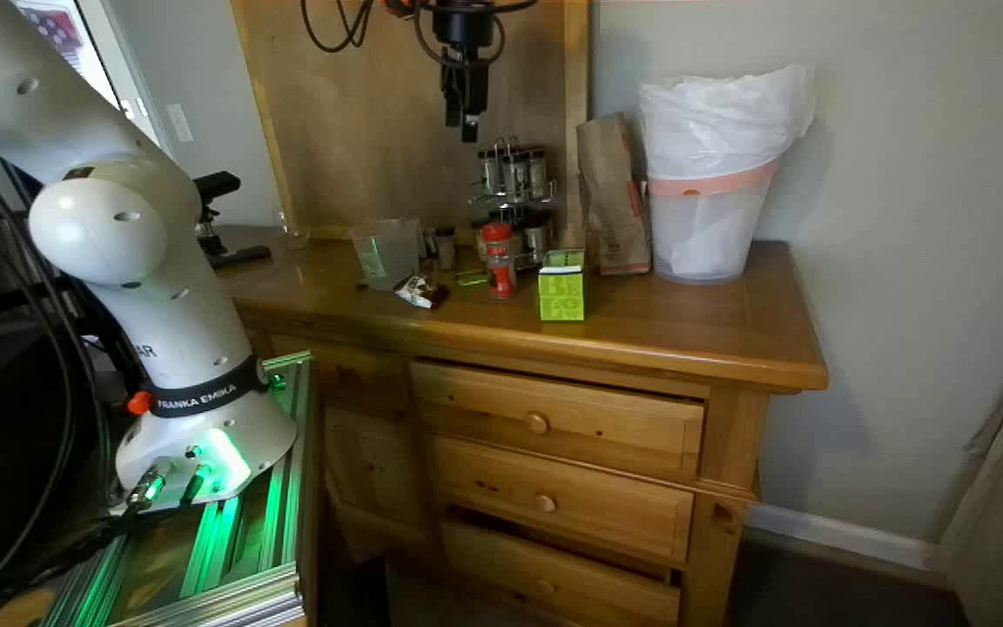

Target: Pick up the fork, then put it in the jug

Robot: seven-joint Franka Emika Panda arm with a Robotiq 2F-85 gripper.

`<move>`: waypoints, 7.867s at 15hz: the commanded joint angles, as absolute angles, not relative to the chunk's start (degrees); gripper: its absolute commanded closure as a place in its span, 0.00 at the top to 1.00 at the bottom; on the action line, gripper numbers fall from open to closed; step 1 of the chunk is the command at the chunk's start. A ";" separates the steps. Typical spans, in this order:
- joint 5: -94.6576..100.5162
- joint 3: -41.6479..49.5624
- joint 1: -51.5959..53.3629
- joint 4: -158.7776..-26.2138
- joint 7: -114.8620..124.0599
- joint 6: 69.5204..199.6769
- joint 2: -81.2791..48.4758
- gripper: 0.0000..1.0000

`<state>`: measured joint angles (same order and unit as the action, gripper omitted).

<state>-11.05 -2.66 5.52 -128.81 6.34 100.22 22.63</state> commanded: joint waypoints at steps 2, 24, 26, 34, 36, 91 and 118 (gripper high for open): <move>-11.26 -3.29 4.76 -128.68 6.12 100.03 22.61 1.00; -11.26 -3.30 4.77 -128.68 6.12 100.03 22.61 1.00; -11.26 -3.30 4.77 -128.68 6.12 100.03 22.61 1.00; -11.33 -4.44 6.71 -129.24 2.07 98.42 22.63 1.00; -11.33 -4.49 6.82 -129.40 1.74 98.42 22.65 1.00; -17.87 -13.54 21.68 -137.40 -21.47 103.72 26.70 1.00; -10.67 -28.42 35.42 -136.15 -21.36 119.10 11.56 1.00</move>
<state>-10.92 -29.19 34.65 -136.28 -21.55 119.21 11.71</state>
